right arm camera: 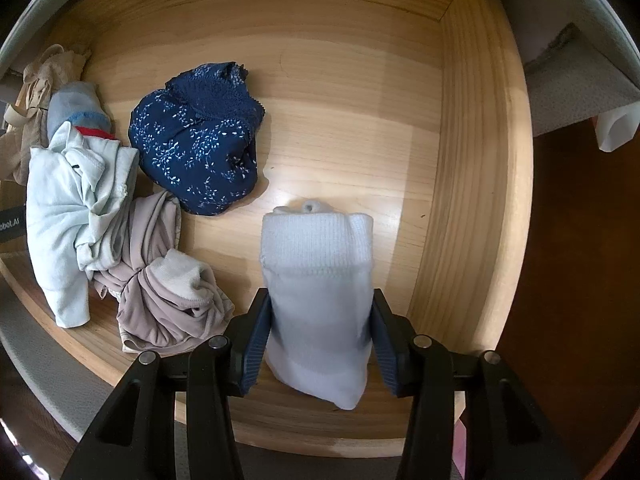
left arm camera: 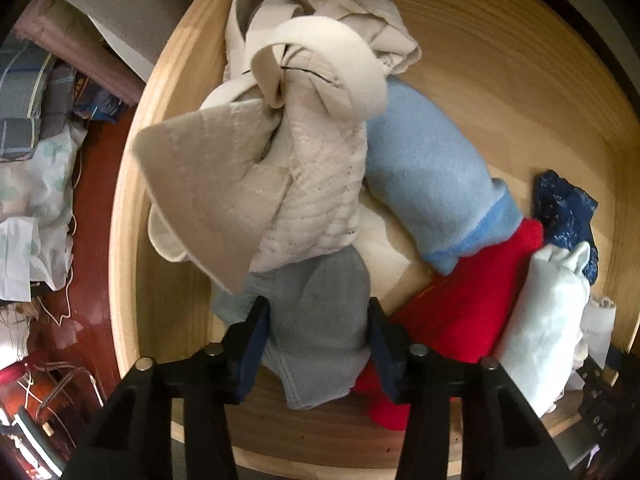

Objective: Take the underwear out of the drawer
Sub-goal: 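Reach the left tool into the drawer and grasp the grey sock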

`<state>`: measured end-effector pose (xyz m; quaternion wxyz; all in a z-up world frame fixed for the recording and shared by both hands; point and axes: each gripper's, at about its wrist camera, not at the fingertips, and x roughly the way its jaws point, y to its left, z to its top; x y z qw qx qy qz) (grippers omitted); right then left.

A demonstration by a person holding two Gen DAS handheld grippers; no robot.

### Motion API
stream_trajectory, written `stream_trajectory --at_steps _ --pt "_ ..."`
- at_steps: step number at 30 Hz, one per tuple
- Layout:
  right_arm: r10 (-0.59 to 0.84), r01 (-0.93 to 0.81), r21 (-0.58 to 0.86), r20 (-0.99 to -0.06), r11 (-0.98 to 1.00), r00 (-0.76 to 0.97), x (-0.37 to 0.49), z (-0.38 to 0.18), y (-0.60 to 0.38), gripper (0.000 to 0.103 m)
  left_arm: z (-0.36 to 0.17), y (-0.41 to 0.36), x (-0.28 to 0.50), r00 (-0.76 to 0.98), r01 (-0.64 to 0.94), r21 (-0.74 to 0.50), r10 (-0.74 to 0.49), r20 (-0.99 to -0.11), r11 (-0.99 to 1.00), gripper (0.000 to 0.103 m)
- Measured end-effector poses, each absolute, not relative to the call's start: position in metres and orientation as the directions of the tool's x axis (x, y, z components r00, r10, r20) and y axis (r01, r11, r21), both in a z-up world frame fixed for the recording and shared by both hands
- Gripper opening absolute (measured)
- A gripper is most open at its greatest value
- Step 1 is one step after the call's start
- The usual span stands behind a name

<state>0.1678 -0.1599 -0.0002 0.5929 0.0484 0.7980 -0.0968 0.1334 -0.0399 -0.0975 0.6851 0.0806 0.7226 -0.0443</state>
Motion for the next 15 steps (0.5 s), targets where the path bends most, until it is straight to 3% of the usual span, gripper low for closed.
stream_trajectory --at_steps 5,15 --pt "-0.037 0.192 -0.097 -0.956 0.977 -0.291 0.169 0.000 -0.160 0.045 -0.091 -0.038 0.131 -0.047 0.186 0.013 0.022 -0.999 0.982 0.036" --pt "-0.037 0.192 -0.096 -0.956 0.977 -0.290 0.172 -0.002 -0.161 0.045 -0.058 -0.022 0.125 -0.020 0.219 -0.057 -0.054 -0.998 0.974 0.035"
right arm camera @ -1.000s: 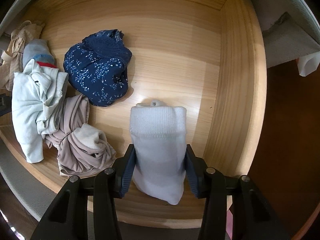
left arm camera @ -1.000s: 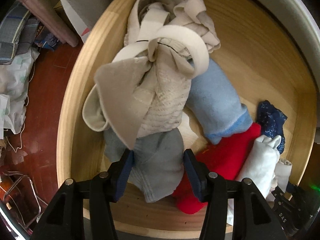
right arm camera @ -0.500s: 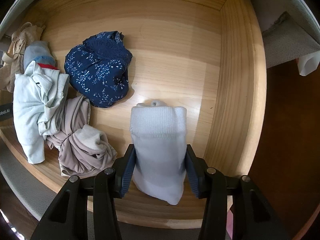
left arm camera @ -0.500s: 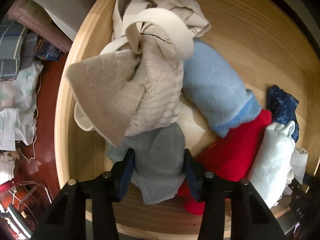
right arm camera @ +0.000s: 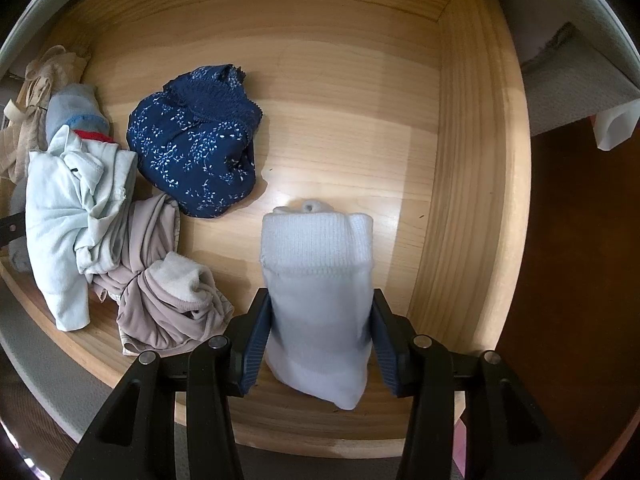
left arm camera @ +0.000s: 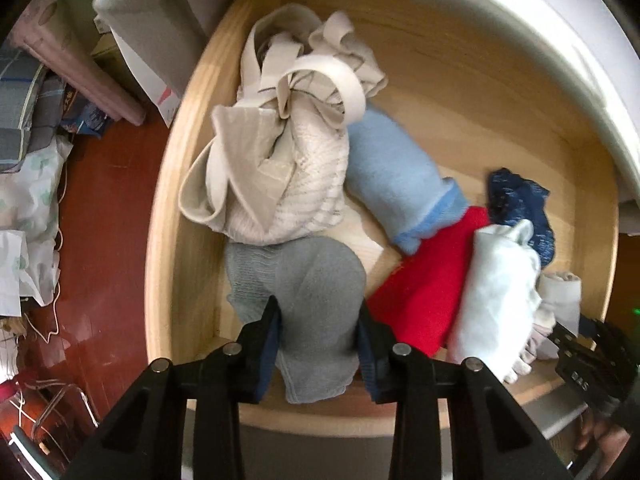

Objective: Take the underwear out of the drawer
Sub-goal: 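Reach the left tool into the drawer and grasp the grey sock, then lift the grey sock with the left tool and release it into the white box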

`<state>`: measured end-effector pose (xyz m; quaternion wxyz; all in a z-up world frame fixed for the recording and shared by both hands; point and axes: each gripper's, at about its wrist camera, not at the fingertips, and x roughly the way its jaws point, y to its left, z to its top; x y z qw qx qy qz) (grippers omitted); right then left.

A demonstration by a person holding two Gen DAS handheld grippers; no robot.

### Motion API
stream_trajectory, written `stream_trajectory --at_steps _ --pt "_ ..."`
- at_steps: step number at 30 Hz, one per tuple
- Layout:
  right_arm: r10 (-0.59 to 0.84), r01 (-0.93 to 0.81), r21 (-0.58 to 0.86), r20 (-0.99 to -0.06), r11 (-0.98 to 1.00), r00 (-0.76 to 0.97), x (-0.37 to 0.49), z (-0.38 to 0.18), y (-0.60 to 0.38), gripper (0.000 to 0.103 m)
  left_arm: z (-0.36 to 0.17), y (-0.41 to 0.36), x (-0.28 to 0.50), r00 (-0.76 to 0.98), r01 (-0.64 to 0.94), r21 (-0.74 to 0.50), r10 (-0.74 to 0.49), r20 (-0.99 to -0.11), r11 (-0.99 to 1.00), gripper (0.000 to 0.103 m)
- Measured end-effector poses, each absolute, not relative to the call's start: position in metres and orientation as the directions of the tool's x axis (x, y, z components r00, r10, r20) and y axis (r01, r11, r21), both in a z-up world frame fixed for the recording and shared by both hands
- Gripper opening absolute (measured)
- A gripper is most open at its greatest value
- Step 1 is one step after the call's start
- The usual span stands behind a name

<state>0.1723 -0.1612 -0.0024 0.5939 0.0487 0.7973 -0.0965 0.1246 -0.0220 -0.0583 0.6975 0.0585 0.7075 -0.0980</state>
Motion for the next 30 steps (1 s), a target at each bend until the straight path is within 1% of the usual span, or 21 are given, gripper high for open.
stream_trajectory --at_steps 7,18,25,30 --pt "-0.037 0.193 -0.096 -0.956 0.977 -0.290 0.173 -0.003 -0.161 0.044 -0.030 -0.014 0.113 0.016 0.247 -0.090 -0.097 -0.995 0.965 0.035" --pt "-0.039 0.187 -0.097 -0.955 0.978 -0.293 0.175 -0.004 -0.163 0.044 0.034 0.005 0.110 0.109 0.301 -0.124 -0.164 -0.981 0.945 0.035" --pt "-0.038 0.182 -0.095 -0.956 0.979 -0.291 0.176 -0.004 -0.166 0.044 0.110 0.003 0.117 0.279 0.337 -0.128 -0.229 -0.933 0.933 0.035" --pt "-0.039 0.182 -0.095 -0.956 0.979 -0.290 0.175 -0.003 -0.166 0.044 0.181 -0.011 0.130 0.431 0.388 -0.112 -0.287 -0.856 0.915 0.035"
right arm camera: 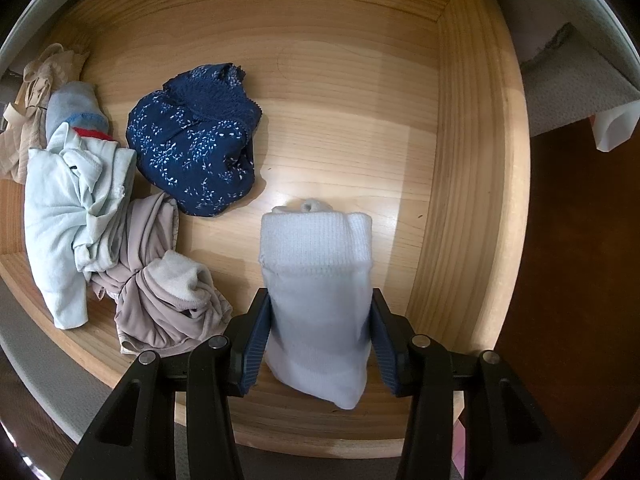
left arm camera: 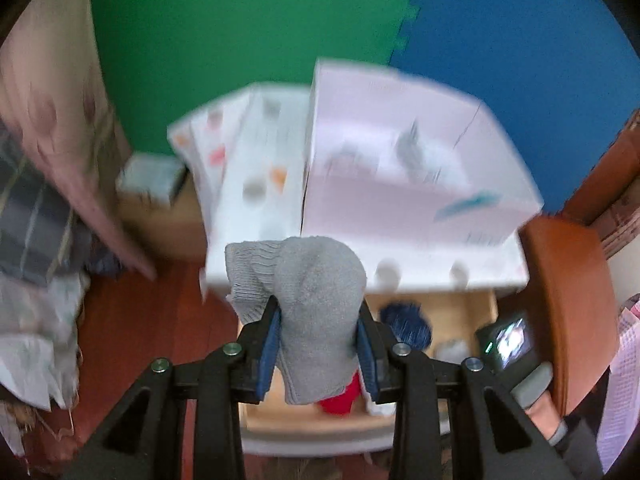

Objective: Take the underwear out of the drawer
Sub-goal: 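Lift the grey sock with the left tool and release it into the white box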

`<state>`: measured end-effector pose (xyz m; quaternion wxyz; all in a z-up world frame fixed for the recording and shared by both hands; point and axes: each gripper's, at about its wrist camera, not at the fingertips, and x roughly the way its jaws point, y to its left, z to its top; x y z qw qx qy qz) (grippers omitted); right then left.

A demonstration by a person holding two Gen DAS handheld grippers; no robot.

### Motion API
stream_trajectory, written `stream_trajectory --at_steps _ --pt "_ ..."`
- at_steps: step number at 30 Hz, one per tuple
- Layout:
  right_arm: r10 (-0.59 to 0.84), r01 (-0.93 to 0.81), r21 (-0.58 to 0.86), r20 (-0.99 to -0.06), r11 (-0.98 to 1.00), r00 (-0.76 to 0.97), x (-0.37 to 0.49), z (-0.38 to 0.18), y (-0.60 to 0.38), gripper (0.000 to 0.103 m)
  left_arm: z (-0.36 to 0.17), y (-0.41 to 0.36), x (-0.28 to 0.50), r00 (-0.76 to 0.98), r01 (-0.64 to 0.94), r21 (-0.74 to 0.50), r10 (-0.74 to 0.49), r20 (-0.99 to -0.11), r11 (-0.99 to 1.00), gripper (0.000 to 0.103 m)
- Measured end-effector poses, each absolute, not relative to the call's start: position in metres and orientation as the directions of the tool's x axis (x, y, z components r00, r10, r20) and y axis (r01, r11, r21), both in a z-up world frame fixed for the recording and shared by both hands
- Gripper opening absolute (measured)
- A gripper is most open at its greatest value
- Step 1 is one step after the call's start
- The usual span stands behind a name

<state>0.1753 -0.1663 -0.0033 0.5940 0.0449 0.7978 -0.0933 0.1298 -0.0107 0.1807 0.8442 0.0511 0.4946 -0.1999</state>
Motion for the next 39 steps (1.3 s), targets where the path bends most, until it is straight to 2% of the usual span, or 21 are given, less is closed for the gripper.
stream_trajectory --at_steps 6,11,18,28,39 --pt "-0.039 0.183 -0.096 -0.956 0.978 -0.291 0.175 -0.003 -0.166 0.044 0.238 -0.052 0.159 0.529 0.449 -0.089 -0.345 -0.775 0.889 0.035" --pt "-0.039 0.181 -0.095 -0.956 0.979 -0.290 0.175 -0.004 -0.166 0.044 0.253 -0.091 0.194 0.570 0.477 -0.047 -0.350 -0.744 0.878 0.035" --pt "-0.040 0.180 -0.095 -0.956 0.979 -0.290 0.174 -0.005 -0.165 0.044 0.216 -0.132 0.241 0.532 0.481 -0.029 -0.318 -0.785 0.876 0.035" --pt "-0.040 0.181 -0.096 -0.957 0.979 -0.288 0.172 -0.004 -0.165 0.044 0.148 -0.145 0.270 0.439 0.441 -0.010 -0.226 -0.870 0.898 0.036" --pt "-0.042 0.180 -0.098 -0.956 0.979 -0.291 0.173 -0.005 -0.165 0.045 0.135 -0.148 0.270 0.415 0.432 0.013 -0.186 -0.890 0.902 0.043"
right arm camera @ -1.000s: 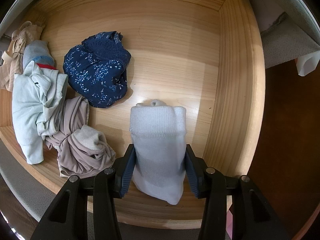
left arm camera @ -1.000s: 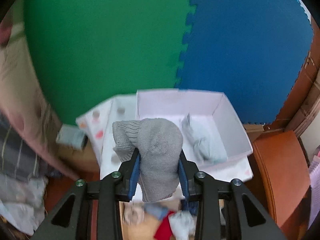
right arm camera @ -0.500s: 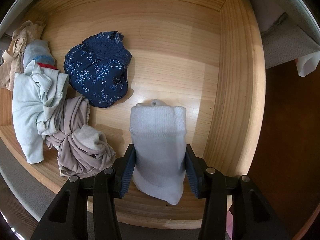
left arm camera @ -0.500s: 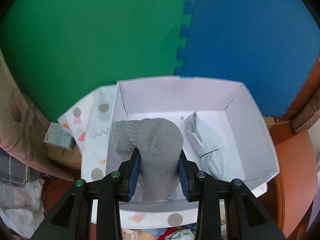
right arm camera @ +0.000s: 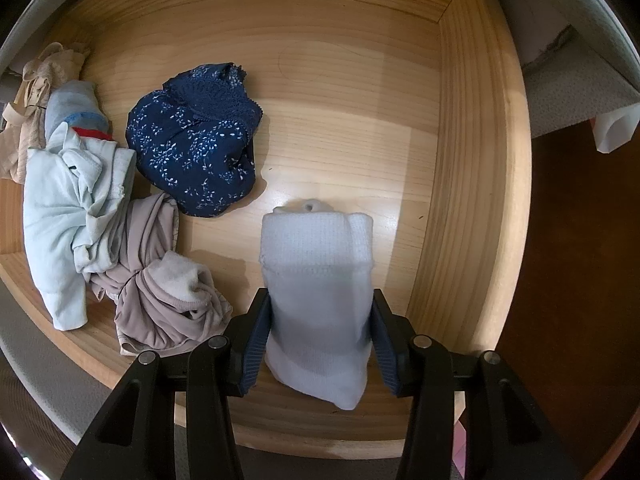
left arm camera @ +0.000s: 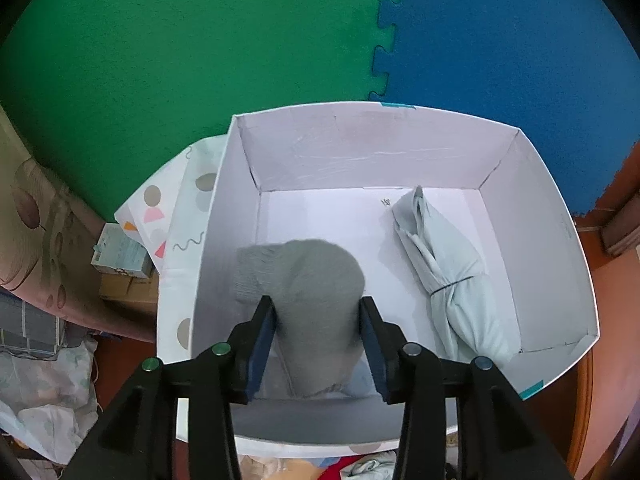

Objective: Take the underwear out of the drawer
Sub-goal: 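Lift the grey sock with the left tool and release it into the white box, then withdraw the open left tool back in front of the drawer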

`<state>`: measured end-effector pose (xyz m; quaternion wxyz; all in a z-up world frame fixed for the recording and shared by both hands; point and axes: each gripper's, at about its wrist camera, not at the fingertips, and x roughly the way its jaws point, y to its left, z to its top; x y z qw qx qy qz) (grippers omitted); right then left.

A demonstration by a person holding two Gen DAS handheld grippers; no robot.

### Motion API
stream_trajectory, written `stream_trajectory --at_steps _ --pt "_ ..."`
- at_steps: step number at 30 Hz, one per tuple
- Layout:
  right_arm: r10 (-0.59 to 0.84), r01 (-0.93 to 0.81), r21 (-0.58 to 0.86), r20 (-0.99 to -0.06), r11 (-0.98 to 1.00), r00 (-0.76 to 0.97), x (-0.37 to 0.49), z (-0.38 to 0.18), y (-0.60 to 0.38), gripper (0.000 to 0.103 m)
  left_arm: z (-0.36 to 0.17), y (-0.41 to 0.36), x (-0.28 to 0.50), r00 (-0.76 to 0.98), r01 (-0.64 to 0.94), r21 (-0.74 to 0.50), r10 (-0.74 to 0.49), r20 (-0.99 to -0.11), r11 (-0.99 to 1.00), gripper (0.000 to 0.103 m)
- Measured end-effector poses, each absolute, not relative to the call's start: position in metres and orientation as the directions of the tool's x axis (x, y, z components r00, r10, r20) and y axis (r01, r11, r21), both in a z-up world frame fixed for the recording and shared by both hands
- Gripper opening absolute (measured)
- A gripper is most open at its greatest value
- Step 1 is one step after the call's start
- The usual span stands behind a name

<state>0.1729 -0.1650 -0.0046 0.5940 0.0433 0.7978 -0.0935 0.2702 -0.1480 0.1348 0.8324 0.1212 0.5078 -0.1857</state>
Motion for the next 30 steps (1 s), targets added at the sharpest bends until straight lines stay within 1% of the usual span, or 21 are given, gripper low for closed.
stream_trajectory --at_steps 1,3,4,7,12,17,19,24,30 --pt "-0.043 0.180 -0.099 -0.956 0.979 -0.292 0.173 -0.004 -0.166 0.045 0.137 -0.148 0.269 0.416 0.433 0.009 -0.191 -0.889 0.901 0.043" --pt "-0.043 0.181 -0.100 -0.955 0.978 -0.292 0.174 -0.003 -0.167 0.045 0.143 -0.146 0.268 0.407 0.445 -0.025 -0.227 -0.885 0.895 0.049" --pt "-0.044 0.180 -0.100 -0.955 0.979 -0.293 0.174 -0.003 -0.168 0.045 0.145 -0.145 0.268 0.399 0.451 -0.046 -0.247 -0.883 0.891 0.054" --pt "-0.046 0.177 -0.103 -0.954 0.979 -0.296 0.175 -0.002 -0.168 0.045 0.157 -0.139 0.265 0.395 0.449 -0.083 -0.281 -0.874 0.889 0.055" --pt "-0.051 0.178 -0.108 -0.953 0.978 -0.300 0.175 -0.004 -0.167 0.045 0.177 -0.122 0.250 0.439 0.437 -0.065 -0.276 -0.855 0.897 0.055" --pt "-0.053 0.179 -0.111 -0.951 0.977 -0.303 0.176 -0.005 -0.167 0.046 0.188 -0.093 0.228 0.420 0.445 -0.089 -0.295 -0.858 0.891 0.055" --pt "-0.054 0.180 -0.113 -0.951 0.977 -0.306 0.176 -0.005 -0.168 0.046 0.189 -0.079 0.215 0.430 0.440 -0.076 -0.284 -0.857 0.895 0.055" --pt "-0.059 0.182 -0.120 -0.948 0.976 -0.313 0.178 -0.007 -0.169 0.046 0.178 -0.043 0.181 0.447 0.412 -0.060 -0.258 -0.856 0.909 0.055" --pt "-0.058 0.183 -0.121 -0.948 0.976 -0.313 0.179 -0.007 -0.170 0.046 0.126 -0.007 0.140 0.422 0.360 -0.065 -0.224 -0.878 0.931 0.055"
